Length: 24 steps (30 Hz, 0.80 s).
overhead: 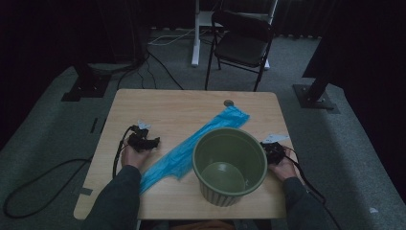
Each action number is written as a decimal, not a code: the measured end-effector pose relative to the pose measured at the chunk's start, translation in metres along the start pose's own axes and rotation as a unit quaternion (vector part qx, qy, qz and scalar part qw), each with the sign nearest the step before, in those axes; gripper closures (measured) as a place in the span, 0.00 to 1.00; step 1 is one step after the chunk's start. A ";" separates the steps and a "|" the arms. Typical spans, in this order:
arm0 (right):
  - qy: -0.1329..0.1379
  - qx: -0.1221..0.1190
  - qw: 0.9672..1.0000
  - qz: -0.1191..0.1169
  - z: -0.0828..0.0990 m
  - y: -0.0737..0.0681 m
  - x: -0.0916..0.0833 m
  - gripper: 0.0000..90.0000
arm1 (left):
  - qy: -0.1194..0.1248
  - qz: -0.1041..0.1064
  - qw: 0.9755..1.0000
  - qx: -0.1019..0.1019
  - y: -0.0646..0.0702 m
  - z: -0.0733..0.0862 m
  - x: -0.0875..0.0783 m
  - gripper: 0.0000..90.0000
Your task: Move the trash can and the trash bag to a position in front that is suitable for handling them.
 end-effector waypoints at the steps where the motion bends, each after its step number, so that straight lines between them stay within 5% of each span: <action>1: 0.001 -0.001 1.000 0.000 0.000 0.000 0.000 0.18 | -0.004 0.005 1.000 0.006 0.002 0.000 -0.001 0.43; 8: -0.001 0.007 1.000 0.006 0.000 0.003 -0.005 0.37 | -0.015 0.018 0.999 0.022 0.008 0.000 -0.004 0.60; 15: -0.021 0.022 0.999 0.014 0.001 0.005 -0.011 0.59 | 0.008 0.070 0.997 0.033 0.028 -0.013 -0.017 0.61; 17: -0.024 0.027 0.999 0.009 0.000 0.004 -0.013 0.63 | 0.002 0.108 0.993 0.051 0.049 -0.015 -0.021 0.61; 24: -0.016 0.021 1.000 0.009 -0.006 0.001 -0.017 0.64 | -0.030 0.160 0.982 0.097 0.089 -0.008 -0.018 0.61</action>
Point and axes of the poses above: each handheld gripper's, and its own axes: x roughly forward along the jaws, z roughly out of its underside, y roughly to its right, the point moved 8 cm from there along x, roughly forward along the jaws, and after that the axes turned 8 degrees about -x, right-handed, at the moved point
